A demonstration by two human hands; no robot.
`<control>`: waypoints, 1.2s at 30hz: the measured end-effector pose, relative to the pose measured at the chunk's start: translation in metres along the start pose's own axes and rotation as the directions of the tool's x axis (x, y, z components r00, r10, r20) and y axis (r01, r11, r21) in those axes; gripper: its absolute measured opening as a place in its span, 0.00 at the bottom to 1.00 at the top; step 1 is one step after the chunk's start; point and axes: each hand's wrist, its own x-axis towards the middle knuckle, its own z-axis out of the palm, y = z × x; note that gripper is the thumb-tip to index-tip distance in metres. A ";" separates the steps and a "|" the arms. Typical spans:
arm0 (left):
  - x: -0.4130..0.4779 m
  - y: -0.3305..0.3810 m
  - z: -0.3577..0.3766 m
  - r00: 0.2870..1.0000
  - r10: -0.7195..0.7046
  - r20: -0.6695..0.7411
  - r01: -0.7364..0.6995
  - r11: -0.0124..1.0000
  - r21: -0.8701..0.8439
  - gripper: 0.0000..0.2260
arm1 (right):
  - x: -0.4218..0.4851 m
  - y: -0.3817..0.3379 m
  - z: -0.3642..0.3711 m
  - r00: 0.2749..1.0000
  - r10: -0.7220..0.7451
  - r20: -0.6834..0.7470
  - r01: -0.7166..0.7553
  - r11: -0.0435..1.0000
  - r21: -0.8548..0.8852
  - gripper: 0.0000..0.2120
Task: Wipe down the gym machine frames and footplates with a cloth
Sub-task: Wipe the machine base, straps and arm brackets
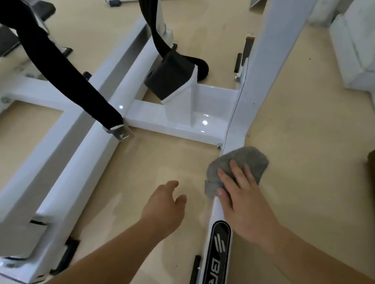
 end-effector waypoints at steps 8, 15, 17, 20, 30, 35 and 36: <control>0.008 -0.050 0.015 0.972 0.017 0.233 -0.123 0.885 0.448 0.32 | 0.066 0.012 0.008 0.998 -0.060 0.015 0.062 0.973 -0.220 0.35; 0.010 -0.069 0.027 0.974 0.054 0.220 -0.147 0.889 0.433 0.36 | 0.017 -0.010 0.027 1.000 -0.013 -0.029 0.010 0.993 -0.119 0.36; 0.011 -0.069 0.026 0.970 0.052 0.238 -0.156 0.882 0.445 0.37 | 0.021 -0.002 0.023 1.000 -0.025 0.008 0.026 0.993 -0.114 0.36; 0.012 -0.070 0.026 0.964 0.041 0.262 -0.158 0.881 0.445 0.37 | 0.064 0.008 0.011 1.000 -0.008 0.025 0.012 0.984 -0.180 0.40; 0.011 -0.067 0.027 0.965 0.025 0.262 -0.140 0.893 0.427 0.35 | 0.006 0.003 0.014 0.989 -0.106 0.101 0.121 0.980 -0.160 0.38; 0.012 -0.066 0.025 0.960 0.003 0.281 -0.121 0.907 0.403 0.32 | 0.049 0.018 0.000 0.983 -0.099 0.158 0.141 0.949 -0.282 0.44; 0.013 -0.065 0.025 0.959 0.006 0.285 -0.123 0.911 0.395 0.32 | 0.066 0.018 -0.003 0.985 -0.058 0.160 0.104 0.950 -0.293 0.45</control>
